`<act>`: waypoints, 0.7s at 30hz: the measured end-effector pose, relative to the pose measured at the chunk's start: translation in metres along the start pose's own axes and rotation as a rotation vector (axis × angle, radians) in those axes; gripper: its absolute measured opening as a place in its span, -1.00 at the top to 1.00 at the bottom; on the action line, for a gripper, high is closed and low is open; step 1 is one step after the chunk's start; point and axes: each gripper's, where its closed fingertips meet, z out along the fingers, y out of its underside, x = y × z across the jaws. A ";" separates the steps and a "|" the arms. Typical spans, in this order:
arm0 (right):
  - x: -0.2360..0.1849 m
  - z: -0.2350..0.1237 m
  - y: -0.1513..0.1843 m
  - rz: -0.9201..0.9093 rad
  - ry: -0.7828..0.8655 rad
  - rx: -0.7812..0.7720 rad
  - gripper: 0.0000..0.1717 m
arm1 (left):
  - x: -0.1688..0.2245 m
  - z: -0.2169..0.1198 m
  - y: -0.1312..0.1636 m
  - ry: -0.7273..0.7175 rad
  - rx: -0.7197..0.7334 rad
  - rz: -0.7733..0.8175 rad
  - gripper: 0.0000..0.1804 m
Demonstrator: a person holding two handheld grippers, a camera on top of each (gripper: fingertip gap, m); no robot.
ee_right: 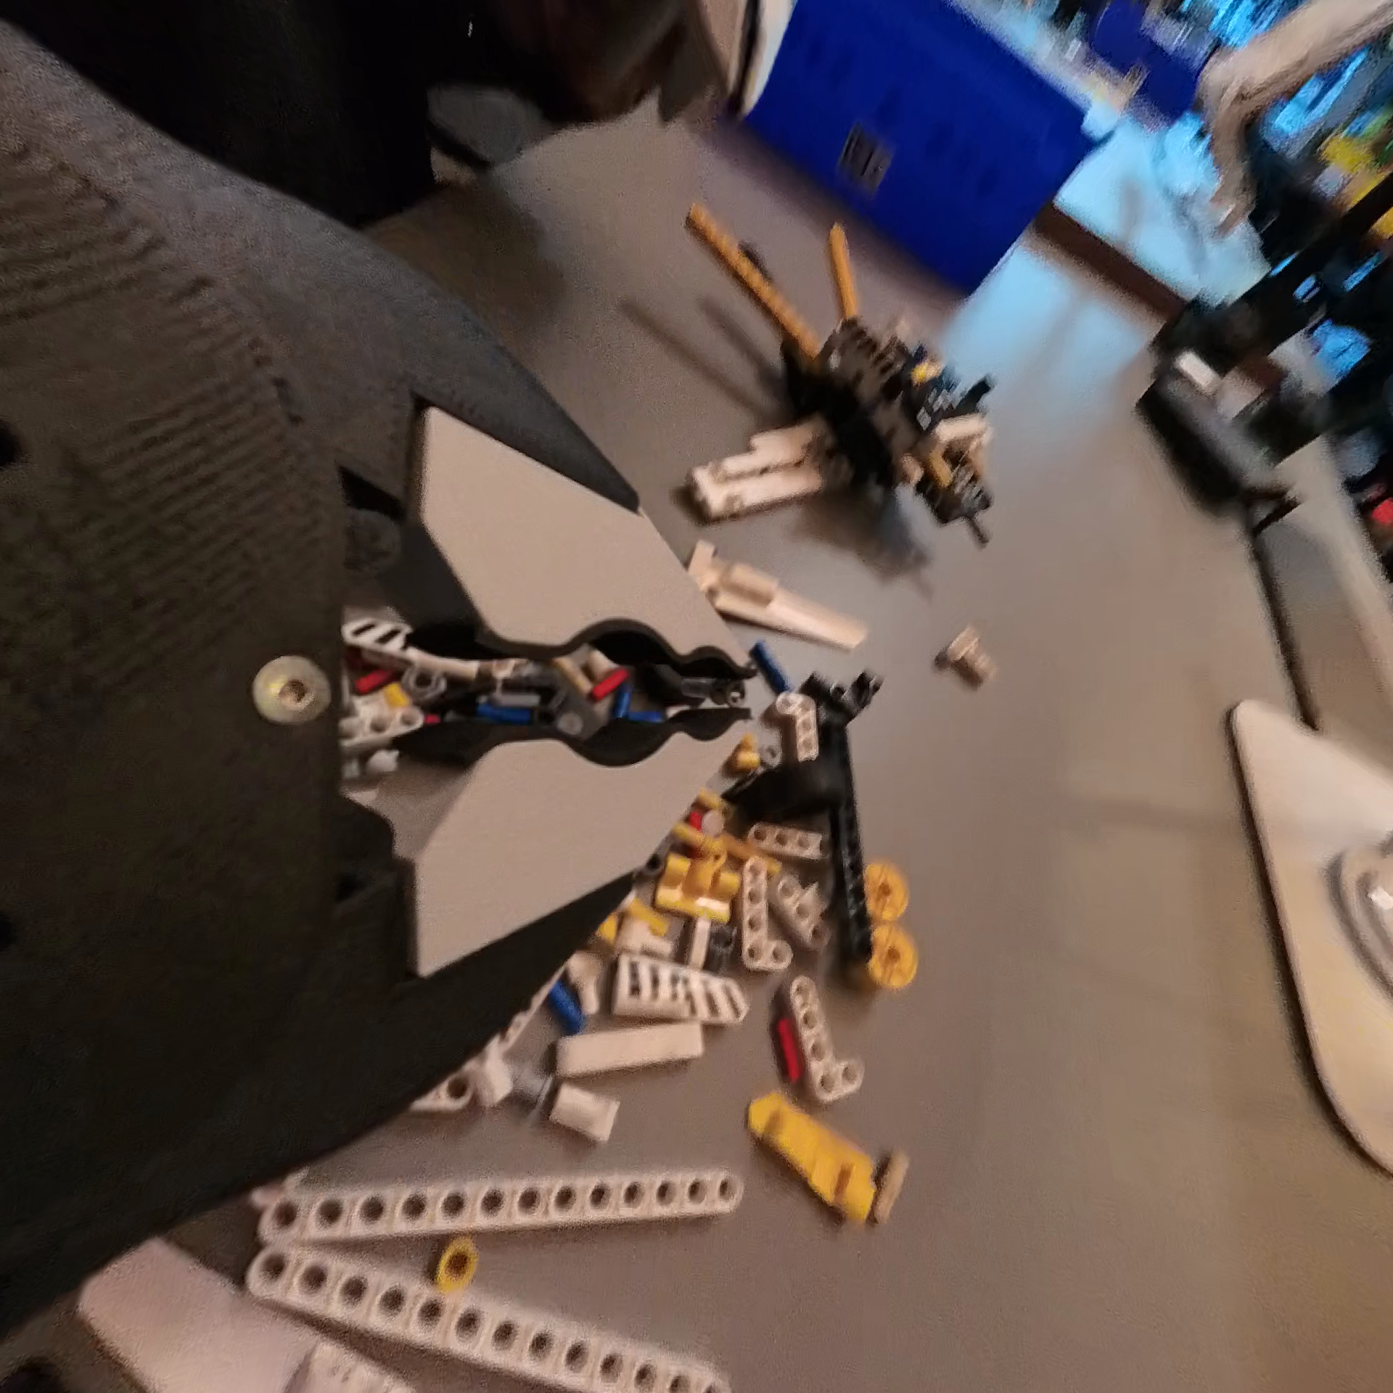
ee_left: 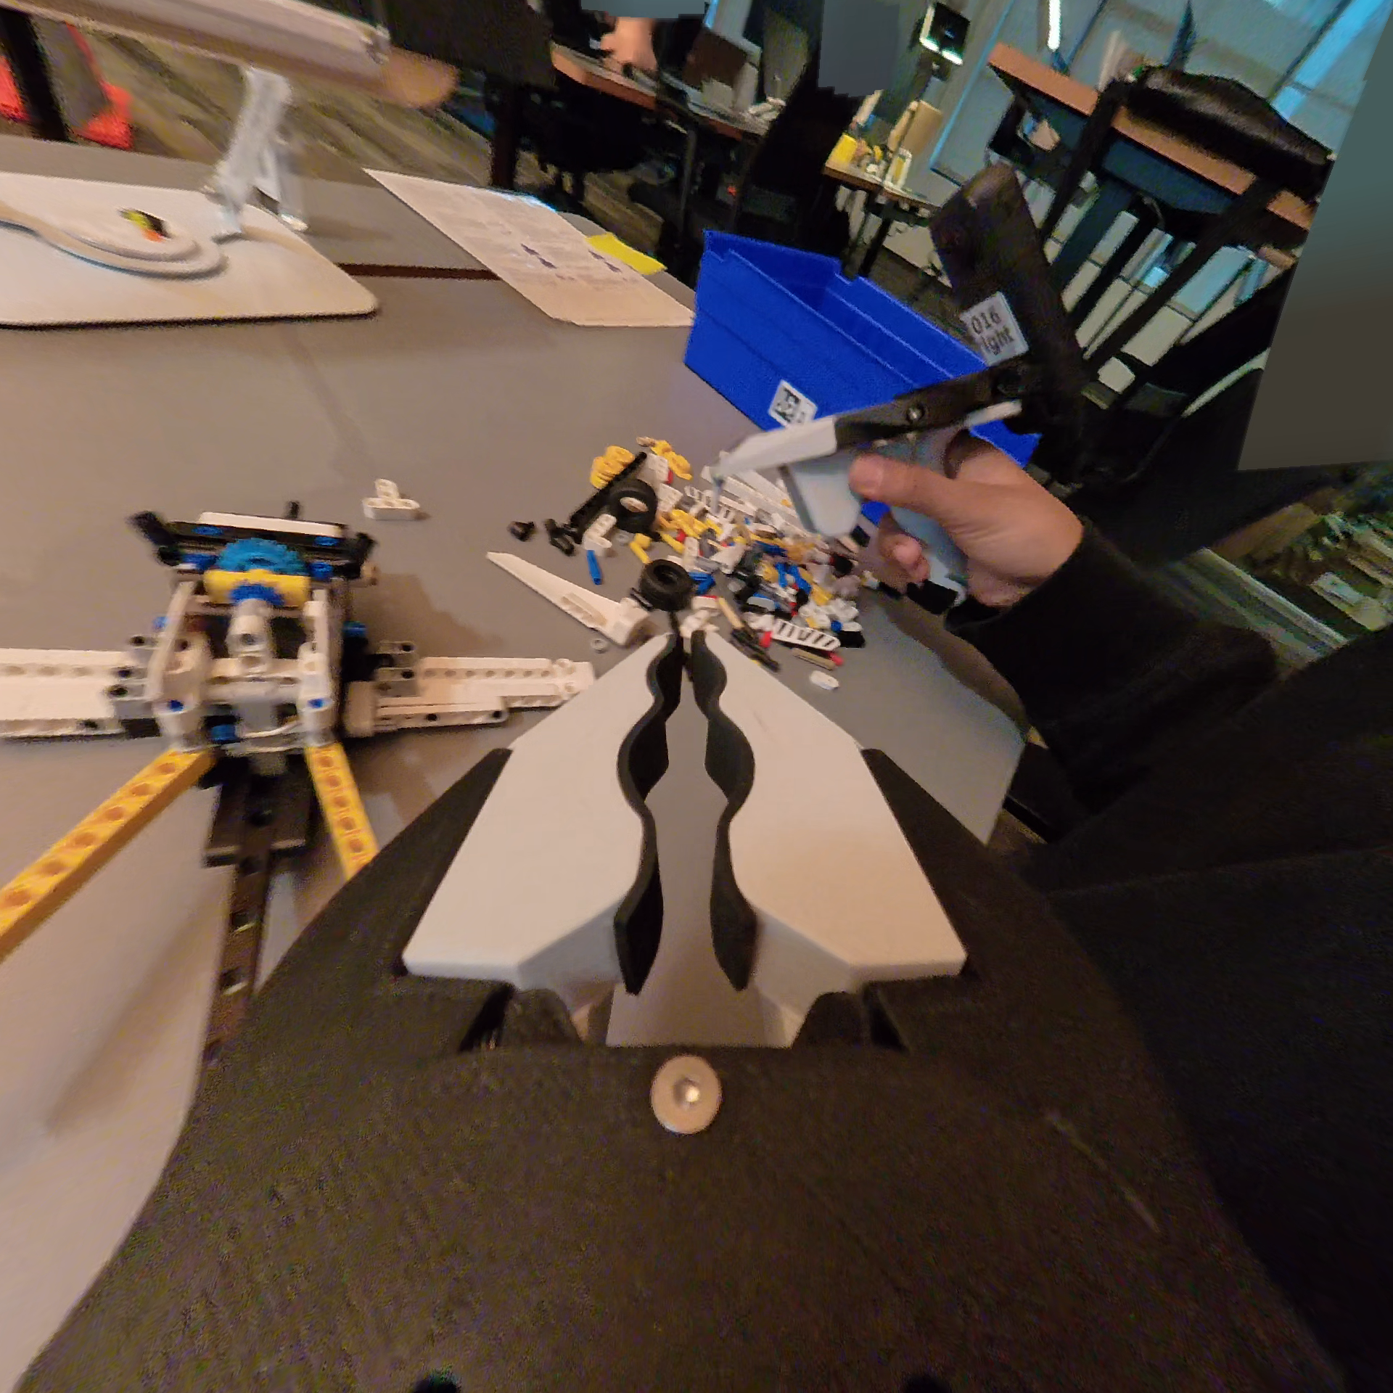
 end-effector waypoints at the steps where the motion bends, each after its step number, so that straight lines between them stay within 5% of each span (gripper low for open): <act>1: 0.006 0.002 0.005 -0.009 0.029 -0.030 0.94 | -0.007 -0.005 -0.002 -0.026 0.011 0.000 1.00; 6: 0.024 0.008 0.018 -0.012 0.113 -0.087 0.86 | -0.056 -0.043 -0.014 -0.191 0.074 -0.035 0.98; 12: 0.022 0.001 -0.004 -0.054 0.133 0.018 0.62 | -0.095 -0.087 -0.018 -0.328 0.124 -0.073 0.98; 21: -0.046 0.018 -0.022 -0.400 0.094 0.078 0.66 | -0.104 -0.086 -0.011 -0.329 0.107 -0.084 0.96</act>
